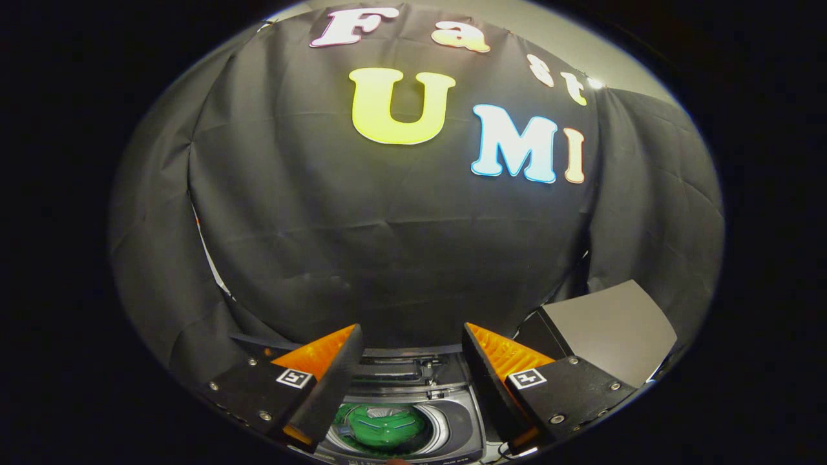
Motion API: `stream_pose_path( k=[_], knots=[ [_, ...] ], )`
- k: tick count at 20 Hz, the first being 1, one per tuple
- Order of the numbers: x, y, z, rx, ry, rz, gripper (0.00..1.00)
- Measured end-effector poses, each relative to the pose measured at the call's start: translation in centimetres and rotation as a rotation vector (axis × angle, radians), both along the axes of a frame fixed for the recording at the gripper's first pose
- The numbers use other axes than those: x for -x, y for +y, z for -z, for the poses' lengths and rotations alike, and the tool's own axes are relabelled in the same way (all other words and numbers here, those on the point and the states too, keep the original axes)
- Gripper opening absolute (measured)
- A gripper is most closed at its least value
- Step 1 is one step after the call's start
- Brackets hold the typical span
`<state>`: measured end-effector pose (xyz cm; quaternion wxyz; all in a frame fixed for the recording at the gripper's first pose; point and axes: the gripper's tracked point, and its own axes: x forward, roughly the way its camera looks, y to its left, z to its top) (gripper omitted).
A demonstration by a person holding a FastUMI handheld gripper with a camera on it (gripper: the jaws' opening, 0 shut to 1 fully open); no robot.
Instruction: Put the clothes into the washing machine and then close the washing machine lid.
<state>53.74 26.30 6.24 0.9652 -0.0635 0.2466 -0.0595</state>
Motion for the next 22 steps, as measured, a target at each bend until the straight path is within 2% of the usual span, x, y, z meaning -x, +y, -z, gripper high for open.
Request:
stream_pose_path(
  k=[7, 12, 22],
  knots=[
    [-4.6, 0.3, 3.2, 0.047, 0.067, -0.035, 0.94],
    [-6.6, 0.9, 5.9, 0.019, 0.126, -0.053, 0.95],
    [-6.7, 0.7, 9.8, -0.036, 0.187, -0.048, 0.95]
  ],
)
